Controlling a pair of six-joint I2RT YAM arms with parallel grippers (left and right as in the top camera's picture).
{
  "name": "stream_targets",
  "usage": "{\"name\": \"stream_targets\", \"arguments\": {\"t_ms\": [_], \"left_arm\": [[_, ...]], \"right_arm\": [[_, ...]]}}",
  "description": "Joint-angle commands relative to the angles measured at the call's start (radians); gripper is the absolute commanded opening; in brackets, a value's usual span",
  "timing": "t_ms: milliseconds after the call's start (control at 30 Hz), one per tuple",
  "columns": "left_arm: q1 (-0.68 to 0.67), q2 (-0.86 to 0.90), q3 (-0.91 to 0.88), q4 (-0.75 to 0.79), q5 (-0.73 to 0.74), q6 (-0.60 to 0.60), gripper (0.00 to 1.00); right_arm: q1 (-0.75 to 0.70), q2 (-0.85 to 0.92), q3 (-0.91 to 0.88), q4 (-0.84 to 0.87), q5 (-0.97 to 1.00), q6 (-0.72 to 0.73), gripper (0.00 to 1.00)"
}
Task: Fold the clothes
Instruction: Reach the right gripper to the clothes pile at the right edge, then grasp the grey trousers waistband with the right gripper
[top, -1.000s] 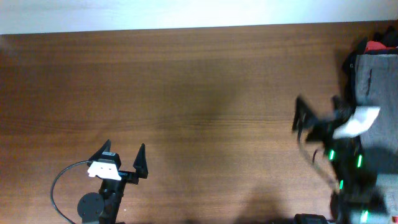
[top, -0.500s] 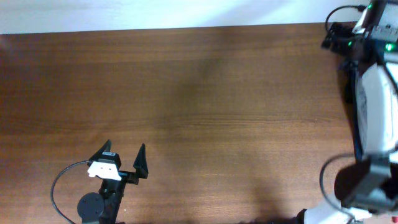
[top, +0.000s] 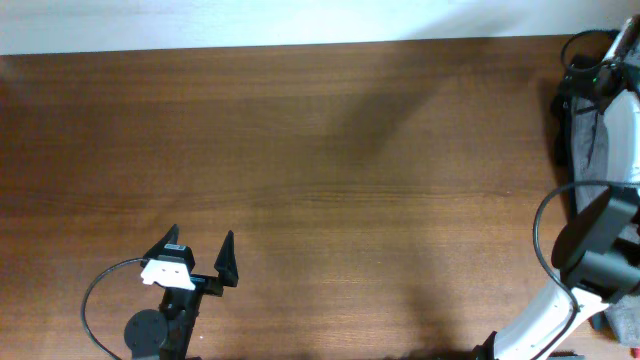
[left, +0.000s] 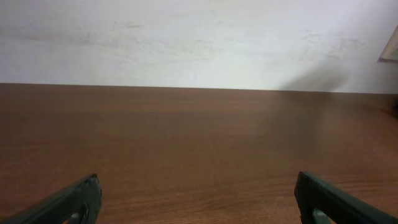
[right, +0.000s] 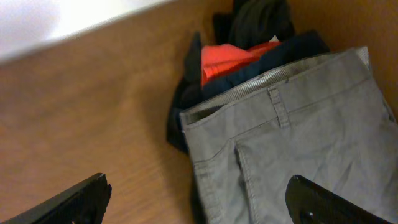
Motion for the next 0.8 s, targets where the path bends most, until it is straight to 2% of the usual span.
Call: {"name": "stream_targets", "arguments": {"t_ms": [0,167,300,400,767], "left_arm": [[0.006,-0.008,0.003,-0.013,0.019,-0.009,0.99],[0.006,-0.008,0.003,-0.013,0.019,-0.009,0.99],[0.006,-0.008,0.003,-0.013,0.019,-0.009,0.99],[0.006,-0.008,0.003,-0.013,0.019,-0.009,0.99],[0.006,-0.008,0.003,-0.013,0.019,-0.010,0.99]], "right_arm": [[0.015,0.048,0.015,0.038,0.139,-0.148,0.95],[0.016,0.115,0.015,0.073,0.186,-0.204,0.95],[0.016,0.158,0.015,0.082,0.229,-0.204,0.93],[0.016,0.184,0.015,0.084,0.228,-0.216,0.88],[0.014,0.248,0.014,0.097,0.229,-0.215,0.84]]}}
